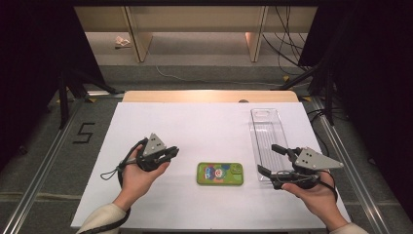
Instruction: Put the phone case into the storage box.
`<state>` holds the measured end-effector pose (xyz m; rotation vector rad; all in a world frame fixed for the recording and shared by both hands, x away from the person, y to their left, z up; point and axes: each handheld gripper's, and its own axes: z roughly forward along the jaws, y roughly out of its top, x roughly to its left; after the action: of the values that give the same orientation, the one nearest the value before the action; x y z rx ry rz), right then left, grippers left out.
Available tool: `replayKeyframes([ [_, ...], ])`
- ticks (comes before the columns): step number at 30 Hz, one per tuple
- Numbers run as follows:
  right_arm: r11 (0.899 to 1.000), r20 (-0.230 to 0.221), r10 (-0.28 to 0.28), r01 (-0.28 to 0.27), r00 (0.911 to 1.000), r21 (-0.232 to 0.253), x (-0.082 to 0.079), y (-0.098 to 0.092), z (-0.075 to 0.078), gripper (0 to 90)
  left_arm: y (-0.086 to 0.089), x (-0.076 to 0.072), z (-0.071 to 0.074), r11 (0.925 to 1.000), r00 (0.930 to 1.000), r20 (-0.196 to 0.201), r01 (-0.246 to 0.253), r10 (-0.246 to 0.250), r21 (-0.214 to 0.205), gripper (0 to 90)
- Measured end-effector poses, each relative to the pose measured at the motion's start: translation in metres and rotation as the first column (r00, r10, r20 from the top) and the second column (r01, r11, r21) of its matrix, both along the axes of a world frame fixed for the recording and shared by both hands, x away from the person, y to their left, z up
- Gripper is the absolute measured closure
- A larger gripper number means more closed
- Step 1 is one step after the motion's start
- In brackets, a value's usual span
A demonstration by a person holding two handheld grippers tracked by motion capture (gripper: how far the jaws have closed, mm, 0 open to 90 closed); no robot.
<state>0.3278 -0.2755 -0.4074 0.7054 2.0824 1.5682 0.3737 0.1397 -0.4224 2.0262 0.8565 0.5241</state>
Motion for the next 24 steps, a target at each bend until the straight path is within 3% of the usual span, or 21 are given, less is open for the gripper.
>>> replayKeyframes([
  [4, 1.0, -0.004, -0.002, 0.002, 1.0, 0.0, 0.0, 0.0, 0.0, 18.2, -0.016, 0.012, -0.004, 0.9995, 0.9996, -0.028, 0.009, -0.009, 0.03, 90.0],
  [10, 1.0, -0.005, -0.003, 0.003, 1.0, 0.001, 0.0, 0.0, -0.001, 18.2, -0.043, 0.027, -0.015, 0.9944, 0.9965, -0.058, 0.064, -0.059, 0.084, 90.0],
  [15, 1.0, -0.004, -0.003, 0.003, 1.0, 0.003, 0.0, -0.001, -0.001, 18.2, -0.065, 0.038, -0.026, 0.9877, 0.9901, -0.096, 0.112, -0.102, 0.108, 90.0],
  [24, 1.0, -0.005, -0.003, 0.003, 1.0, 0.005, 0.0, -0.001, -0.001, 18.2, -0.079, 0.053, -0.046, 0.9827, 0.9823, -0.158, 0.123, -0.101, 0.138, 90.0],
])
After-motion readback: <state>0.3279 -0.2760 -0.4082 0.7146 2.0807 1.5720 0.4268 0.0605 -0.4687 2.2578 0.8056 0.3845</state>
